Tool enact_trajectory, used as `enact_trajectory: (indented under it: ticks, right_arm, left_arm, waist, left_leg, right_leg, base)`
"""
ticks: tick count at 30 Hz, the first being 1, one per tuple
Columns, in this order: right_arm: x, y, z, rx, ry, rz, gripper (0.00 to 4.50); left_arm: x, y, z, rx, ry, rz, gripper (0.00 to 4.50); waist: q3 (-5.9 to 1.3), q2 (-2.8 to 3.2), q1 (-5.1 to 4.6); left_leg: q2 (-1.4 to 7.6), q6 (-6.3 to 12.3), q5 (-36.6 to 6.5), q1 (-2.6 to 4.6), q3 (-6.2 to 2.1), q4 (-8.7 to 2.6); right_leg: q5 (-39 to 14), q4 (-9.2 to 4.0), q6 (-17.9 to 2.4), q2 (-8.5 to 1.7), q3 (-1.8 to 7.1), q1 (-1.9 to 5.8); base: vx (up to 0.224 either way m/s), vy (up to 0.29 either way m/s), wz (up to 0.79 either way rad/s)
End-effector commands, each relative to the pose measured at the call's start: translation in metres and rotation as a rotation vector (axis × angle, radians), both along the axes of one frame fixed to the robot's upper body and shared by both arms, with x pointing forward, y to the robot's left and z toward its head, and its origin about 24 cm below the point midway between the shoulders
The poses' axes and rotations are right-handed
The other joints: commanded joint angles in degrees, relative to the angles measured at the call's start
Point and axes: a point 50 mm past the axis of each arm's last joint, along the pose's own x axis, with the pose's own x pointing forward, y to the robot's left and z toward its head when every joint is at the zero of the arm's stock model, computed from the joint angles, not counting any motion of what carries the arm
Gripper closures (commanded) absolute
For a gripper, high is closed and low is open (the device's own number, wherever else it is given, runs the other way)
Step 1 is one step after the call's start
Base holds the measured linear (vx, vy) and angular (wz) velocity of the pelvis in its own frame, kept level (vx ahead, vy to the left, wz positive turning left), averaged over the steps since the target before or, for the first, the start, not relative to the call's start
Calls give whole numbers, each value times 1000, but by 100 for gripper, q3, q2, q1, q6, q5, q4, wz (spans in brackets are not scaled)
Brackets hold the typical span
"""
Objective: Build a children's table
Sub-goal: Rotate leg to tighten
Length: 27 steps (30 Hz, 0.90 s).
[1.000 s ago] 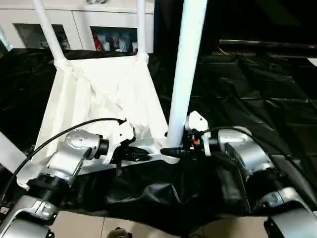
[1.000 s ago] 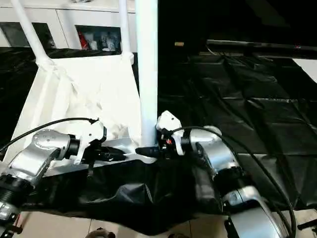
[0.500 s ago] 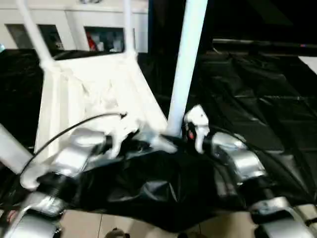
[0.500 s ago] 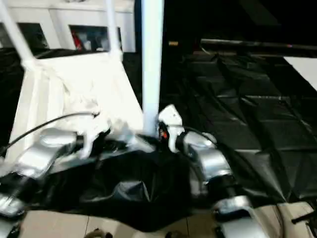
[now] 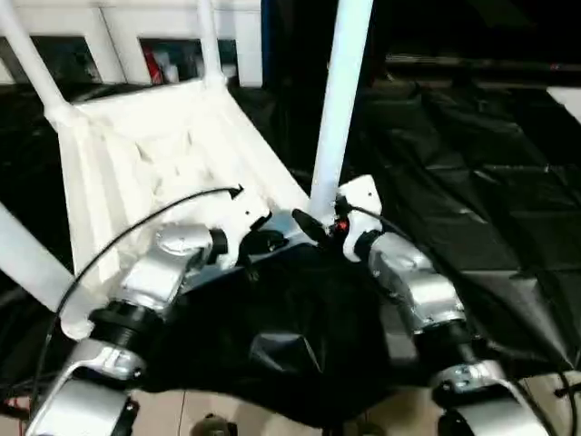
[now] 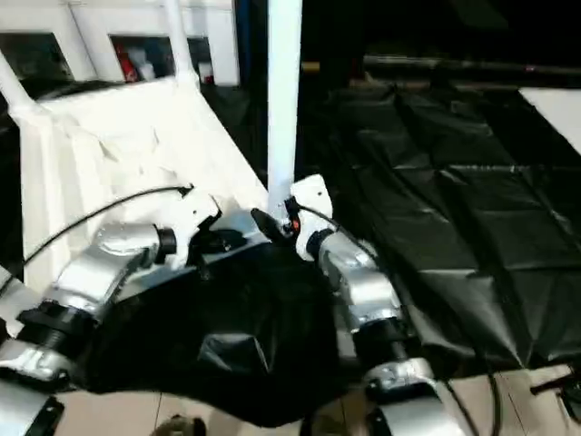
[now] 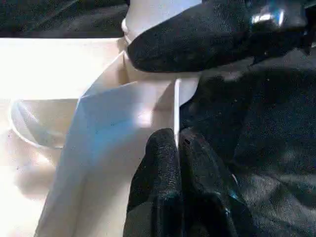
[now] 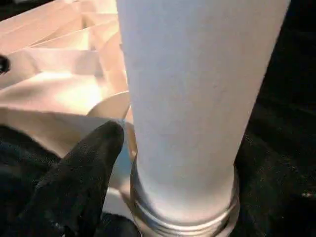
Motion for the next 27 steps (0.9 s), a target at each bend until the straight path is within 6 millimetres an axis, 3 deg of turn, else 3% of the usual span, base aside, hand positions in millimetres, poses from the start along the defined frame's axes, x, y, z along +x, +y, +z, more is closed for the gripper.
enact_trajectory:
  ticks: [1,3,4,7,8,12,13,17,19,23,24,26,27]
  right_arm:
    - [-5,-2,21,37,-59,115,82]
    - [-7,-11,27,37,-72,149,82]
    - [-11,-21,33,20,-80,210,82]
    - [-25,-37,38,-49,-77,355,82]
    - [-27,-39,38,-57,-75,372,82]
    - [-34,-42,38,-71,-49,452,82]
    - [-34,-43,37,-79,-41,464,82]
    - [-34,-44,29,-137,-3,486,82]
    - [-29,-46,24,-167,16,451,82]
    - [-25,-44,20,-187,17,427,82]
    - [-23,-41,20,-173,16,429,108]
    - [-21,-37,21,-154,17,435,108]
    - [-21,-36,21,-152,16,436,120]
  left_arm:
    - [-7,-3,17,-67,-62,-93,450]
    - [-13,0,18,-66,-60,-134,450]
    - [-21,4,18,-58,-43,-186,450]
    - [-34,9,19,-49,-5,-255,450]
    - [-35,10,19,-50,0,-263,450]
    - [-40,13,21,-47,20,-290,450]
    - [-40,14,21,-44,20,-291,450]
    - [-36,16,25,-37,10,-282,450]
    - [-36,17,26,-37,12,-284,450]
    - [-36,17,26,-36,15,-285,450]
    - [-36,17,26,-37,16,-284,450]
    - [-36,17,25,-38,18,-284,450]
    - [-35,16,25,-39,18,-284,450]
  waist:
    - [-307,-2,-3]
    - [-304,-7,-7]
    - [-231,14,-4]
    - [-140,61,11]
    - [-120,38,4]
    - [-21,42,-4]
    - [-29,66,0]
    - [-30,67,-1]
    - [-85,93,1]
    - [-90,81,0]
    - [-111,110,2]
    - [-111,99,-5]
    - [-126,61,-10]
  left_leg:
    - [95,217,-1406,51,-14,-425]
    - [101,408,-918,21,-7,-390]
    - [89,490,-851,20,2,-397]
    - [109,618,-781,40,15,-397]
    - [102,661,-720,26,28,-391]
    - [120,495,-1107,30,16,-435]
    - [119,462,-1127,36,9,-436]
    - [124,404,-980,50,15,-432]
    - [124,404,-884,70,21,-412]
    - [120,425,-840,55,31,-400]
    - [117,425,-839,60,28,-397]
    - [119,418,-865,61,32,-397]
    - [121,428,-845,63,38,-392]
  right_leg:
    - [-1463,-394,-985,-219,257,324]
    - [-813,-310,-1128,-207,260,349]
    - [-660,-314,-1189,-175,256,326]
    - [-441,-295,-1317,-171,265,298]
    - [-371,-297,-1393,-176,267,302]
    - [-1123,-369,-1429,-235,281,301]
    - [-1197,-370,-1421,-238,279,307]
    - [-1112,-365,-1445,-240,287,309]
    - [-937,-337,-1538,-241,285,322]
    - [-784,-318,-1603,-246,290,336]
    - [-779,-310,-1628,-248,286,345]
    - [-773,-312,-1655,-245,284,348]
    - [-749,-307,-1649,-241,287,356]
  base:
    - [0,0,0]
    - [0,0,0]
    - [0,0,0]
    - [0,0,0]
    - [0,0,0]
    - [0,0,0]
    - [0,0,0]
    - [0,0,0]
    - [0,0,0]
    - [0,0,0]
    - [0,0,0]
    - [0,0,0]
    - [0,0,0]
